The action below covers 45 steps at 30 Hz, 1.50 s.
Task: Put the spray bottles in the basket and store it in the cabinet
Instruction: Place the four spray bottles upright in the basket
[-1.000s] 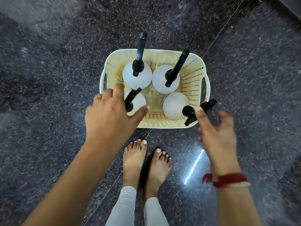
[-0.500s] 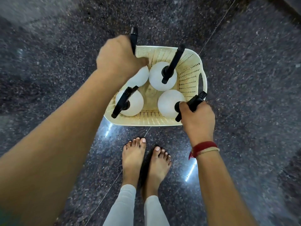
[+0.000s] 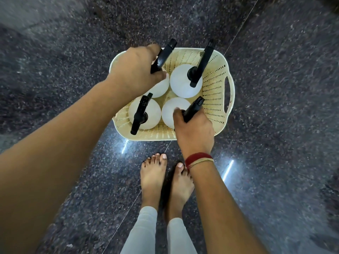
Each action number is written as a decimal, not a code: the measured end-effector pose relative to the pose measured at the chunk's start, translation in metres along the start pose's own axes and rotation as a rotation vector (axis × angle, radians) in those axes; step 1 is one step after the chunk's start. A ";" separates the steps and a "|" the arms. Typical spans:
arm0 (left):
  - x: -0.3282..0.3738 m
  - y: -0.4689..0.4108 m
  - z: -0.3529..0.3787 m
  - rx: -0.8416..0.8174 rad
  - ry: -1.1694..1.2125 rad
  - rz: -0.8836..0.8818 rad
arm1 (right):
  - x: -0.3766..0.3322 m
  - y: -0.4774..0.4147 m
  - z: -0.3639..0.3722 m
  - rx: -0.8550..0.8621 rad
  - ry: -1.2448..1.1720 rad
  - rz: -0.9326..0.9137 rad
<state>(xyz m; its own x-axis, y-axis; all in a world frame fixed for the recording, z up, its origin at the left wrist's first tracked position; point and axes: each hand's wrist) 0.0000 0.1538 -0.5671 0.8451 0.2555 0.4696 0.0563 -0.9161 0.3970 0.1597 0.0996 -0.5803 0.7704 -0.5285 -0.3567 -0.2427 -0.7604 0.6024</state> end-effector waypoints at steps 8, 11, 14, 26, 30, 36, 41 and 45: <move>-0.006 0.083 0.024 0.223 0.155 -0.286 | -0.017 0.000 -0.060 0.196 -0.158 -0.061; -0.010 0.101 0.045 0.117 0.129 -0.335 | -0.040 -0.028 -0.056 0.130 -0.178 -0.034; -0.011 0.099 0.056 0.114 0.115 -0.287 | -0.060 -0.052 -0.043 -0.013 -0.085 -0.040; -0.016 0.094 0.044 0.015 0.051 -0.172 | -0.045 -0.077 -0.036 0.095 -0.185 -0.067; -0.014 0.092 0.041 -0.086 0.080 -0.223 | -0.049 -0.073 -0.038 0.052 -0.200 -0.038; -0.008 0.082 -0.006 0.093 0.165 -0.262 | -0.040 -0.048 -0.055 0.022 -0.153 0.104; 0.013 0.034 -0.015 0.161 0.063 -0.223 | -0.020 0.003 -0.048 -0.123 -0.097 0.122; 0.023 0.006 0.003 0.040 -0.107 -0.109 | -0.020 0.001 -0.022 -0.092 -0.067 0.043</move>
<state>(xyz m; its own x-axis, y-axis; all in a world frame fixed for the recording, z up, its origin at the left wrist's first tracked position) 0.0211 0.1536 -0.5563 0.8844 0.3215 0.3383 0.1699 -0.8969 0.4083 0.1569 0.1180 -0.5566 0.7188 -0.5860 -0.3740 -0.2172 -0.7004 0.6799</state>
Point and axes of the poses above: each hand's wrist, its own y-axis away from the middle knuckle, its own z-axis out of the palm, x = y × z, and after that the axes turned 7 degrees about z, right-handed
